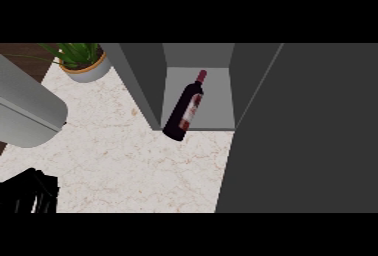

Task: Pick up the wine, place it into the cabinet and close the cabinet

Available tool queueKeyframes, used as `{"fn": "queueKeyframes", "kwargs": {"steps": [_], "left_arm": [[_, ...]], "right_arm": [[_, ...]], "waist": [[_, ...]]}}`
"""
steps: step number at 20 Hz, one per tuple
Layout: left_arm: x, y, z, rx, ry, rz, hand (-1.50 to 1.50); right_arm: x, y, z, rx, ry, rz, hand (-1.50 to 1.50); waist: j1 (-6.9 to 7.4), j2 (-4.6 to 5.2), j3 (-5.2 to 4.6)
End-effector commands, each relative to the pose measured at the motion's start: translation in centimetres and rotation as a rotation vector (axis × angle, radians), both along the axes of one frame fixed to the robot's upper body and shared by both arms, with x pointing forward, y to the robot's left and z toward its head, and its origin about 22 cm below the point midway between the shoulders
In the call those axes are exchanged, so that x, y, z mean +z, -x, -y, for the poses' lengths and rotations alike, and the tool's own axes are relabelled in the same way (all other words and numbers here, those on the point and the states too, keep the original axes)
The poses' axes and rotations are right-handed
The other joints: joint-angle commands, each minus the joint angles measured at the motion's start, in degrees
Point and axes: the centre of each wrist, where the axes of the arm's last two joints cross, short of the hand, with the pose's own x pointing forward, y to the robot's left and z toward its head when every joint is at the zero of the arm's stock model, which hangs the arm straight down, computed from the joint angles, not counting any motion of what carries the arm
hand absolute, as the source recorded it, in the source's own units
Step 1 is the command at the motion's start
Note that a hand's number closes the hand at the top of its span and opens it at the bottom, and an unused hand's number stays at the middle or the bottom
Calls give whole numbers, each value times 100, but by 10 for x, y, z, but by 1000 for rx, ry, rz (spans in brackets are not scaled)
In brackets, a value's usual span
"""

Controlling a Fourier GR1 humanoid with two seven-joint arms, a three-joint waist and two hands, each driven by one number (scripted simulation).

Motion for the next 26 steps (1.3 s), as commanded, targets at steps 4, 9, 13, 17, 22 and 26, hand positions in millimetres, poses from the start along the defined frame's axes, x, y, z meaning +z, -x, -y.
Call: {"fn": "queueKeyframes", "kwargs": {"steps": [4, 9, 13, 17, 22, 26], "left_arm": [[-13, 6, -18, -12, -10, 16, 150], [8, 7, -21, -14, 1, 8, 150], [7, 17, -35, -19, -2, -17, 150], [6, -7, -27, -16, 10, -14, 150], [1, 6, -35, -22, 1, -25, 150], [-13, 9, -36, -27, -10, 3, 150]], "right_arm": [[31, -5, -50, 123, -103, 71, 150], [63, -13, -87, 157, -109, 77, 150], [66, -35, -129, 167, -94, 73, 150], [81, -51, -155, 147, -113, 60, 150], [86, -71, -170, 115, -150, 11, 150], [92, -112, -185, 84, -157, -13, 150]], "waist": [[16, 1, -4], [29, -9, -3], [40, -7, 0], [-8, 1, 1], [4, -2, 3], [44, 7, 1]]}}
